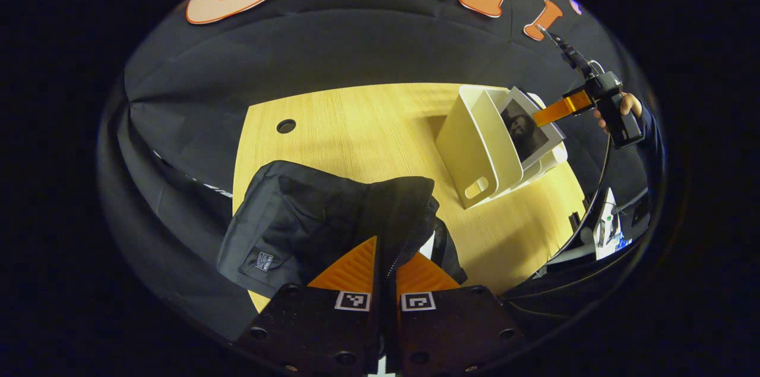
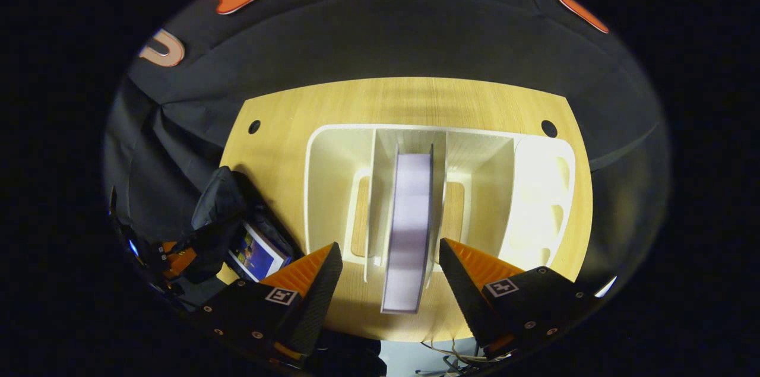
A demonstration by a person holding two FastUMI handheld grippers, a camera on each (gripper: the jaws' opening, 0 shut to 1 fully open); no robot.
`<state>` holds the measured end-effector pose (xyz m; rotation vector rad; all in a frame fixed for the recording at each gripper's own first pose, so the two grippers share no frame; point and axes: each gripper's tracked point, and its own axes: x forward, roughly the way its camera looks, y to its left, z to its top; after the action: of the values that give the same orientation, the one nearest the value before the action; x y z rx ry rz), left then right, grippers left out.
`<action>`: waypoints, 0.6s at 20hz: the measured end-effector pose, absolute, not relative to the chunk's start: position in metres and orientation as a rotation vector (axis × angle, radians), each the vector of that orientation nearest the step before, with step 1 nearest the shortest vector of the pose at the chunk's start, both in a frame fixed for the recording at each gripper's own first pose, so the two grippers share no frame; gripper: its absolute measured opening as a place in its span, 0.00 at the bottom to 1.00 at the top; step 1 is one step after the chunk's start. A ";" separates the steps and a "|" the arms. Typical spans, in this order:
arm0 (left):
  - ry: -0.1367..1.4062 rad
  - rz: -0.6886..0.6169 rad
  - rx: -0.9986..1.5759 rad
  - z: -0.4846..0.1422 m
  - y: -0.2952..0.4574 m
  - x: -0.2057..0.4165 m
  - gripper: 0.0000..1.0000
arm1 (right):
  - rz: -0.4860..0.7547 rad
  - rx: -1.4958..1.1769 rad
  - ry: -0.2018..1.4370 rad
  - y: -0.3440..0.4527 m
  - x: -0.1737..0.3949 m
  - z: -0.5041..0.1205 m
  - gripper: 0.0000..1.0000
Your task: Open the schoolbag, grab two books from the bookshelf and put them into the schoolbag.
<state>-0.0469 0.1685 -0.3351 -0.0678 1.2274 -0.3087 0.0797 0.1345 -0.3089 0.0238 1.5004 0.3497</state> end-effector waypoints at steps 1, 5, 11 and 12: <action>1.232 -0.302 -0.072 -0.336 0.167 -0.046 0.05 | 0.340 0.027 1.509 0.129 0.083 -0.312 0.97; 1.241 -0.277 -0.081 -0.336 0.163 -0.046 0.05 | 0.327 0.066 1.535 0.128 0.089 -0.323 0.68; 1.245 -0.259 -0.077 -0.333 0.160 -0.046 0.05 | 0.309 0.063 1.522 0.123 0.086 -0.320 0.34; 1.243 -0.255 -0.078 -0.332 0.161 -0.047 0.05 | 0.310 0.057 1.513 0.122 0.084 -0.316 0.34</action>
<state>-0.0470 0.1612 -0.3321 -0.0782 1.2427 -0.2555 0.0845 0.1219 -0.3164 0.0569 1.5129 0.3103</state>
